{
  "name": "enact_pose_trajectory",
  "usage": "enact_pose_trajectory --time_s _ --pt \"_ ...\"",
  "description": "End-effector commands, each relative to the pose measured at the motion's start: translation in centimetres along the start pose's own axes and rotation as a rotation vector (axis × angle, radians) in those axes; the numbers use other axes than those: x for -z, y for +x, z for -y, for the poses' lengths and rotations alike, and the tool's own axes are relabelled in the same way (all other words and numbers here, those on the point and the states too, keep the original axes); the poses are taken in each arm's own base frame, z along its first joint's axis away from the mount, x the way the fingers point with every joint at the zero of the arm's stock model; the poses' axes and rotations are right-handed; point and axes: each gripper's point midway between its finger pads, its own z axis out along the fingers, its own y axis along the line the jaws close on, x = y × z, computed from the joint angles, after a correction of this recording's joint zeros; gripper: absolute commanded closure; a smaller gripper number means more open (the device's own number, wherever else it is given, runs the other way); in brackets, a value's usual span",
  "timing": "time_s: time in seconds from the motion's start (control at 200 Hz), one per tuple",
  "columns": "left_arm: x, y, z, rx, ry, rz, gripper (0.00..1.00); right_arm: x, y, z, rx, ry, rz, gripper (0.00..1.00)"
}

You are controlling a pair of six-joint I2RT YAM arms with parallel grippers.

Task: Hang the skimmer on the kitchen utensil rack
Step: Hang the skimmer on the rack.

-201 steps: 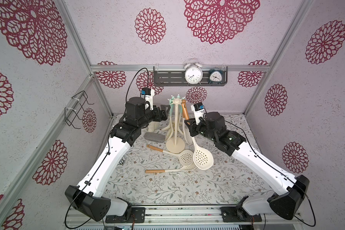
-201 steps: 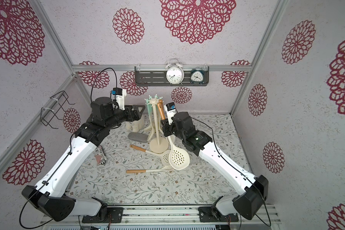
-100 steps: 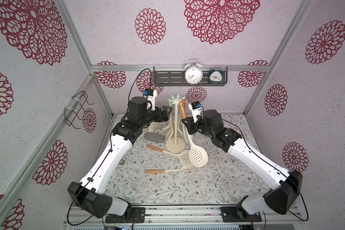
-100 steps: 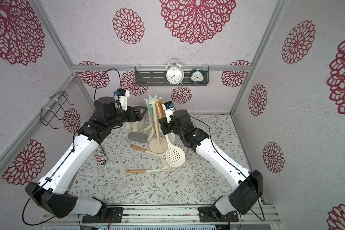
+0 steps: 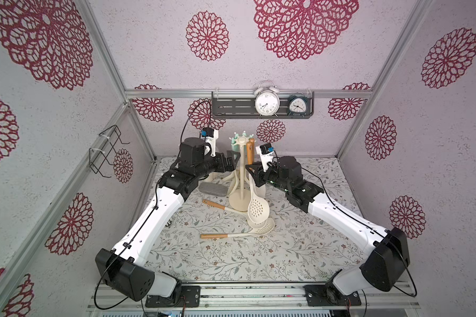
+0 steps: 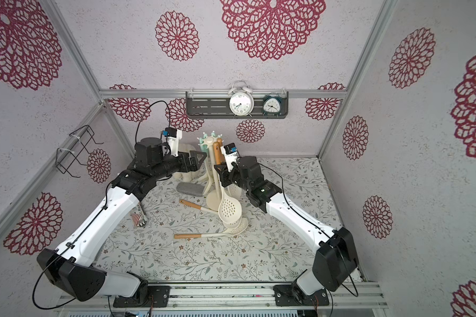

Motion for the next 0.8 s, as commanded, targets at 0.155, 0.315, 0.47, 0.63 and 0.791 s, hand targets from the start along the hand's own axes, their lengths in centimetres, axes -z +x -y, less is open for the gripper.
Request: enact_pose_trajectory --time_s 0.155,0.315,0.47,0.63,0.791 --pt "0.3 -0.9 1.0 -0.052 0.056 0.068 0.03 0.3 -1.3 0.0 -0.016 -0.017 0.045 0.86" --pt "-0.4 -0.7 1.7 -0.072 0.098 0.093 0.03 0.7 -1.2 0.1 -0.023 -0.015 0.046 0.68" --pt "-0.5 -0.5 2.2 -0.09 0.123 0.118 0.03 1.4 -1.5 0.2 -0.025 -0.009 0.057 0.5" --pt "-0.5 -0.3 2.3 -0.107 0.113 0.122 0.03 2.8 -1.9 0.1 -0.032 -0.007 0.079 0.33" --pt "-0.1 0.1 2.1 -0.114 0.089 0.122 0.03 5.0 -1.8 0.5 -0.067 0.014 0.101 0.32"
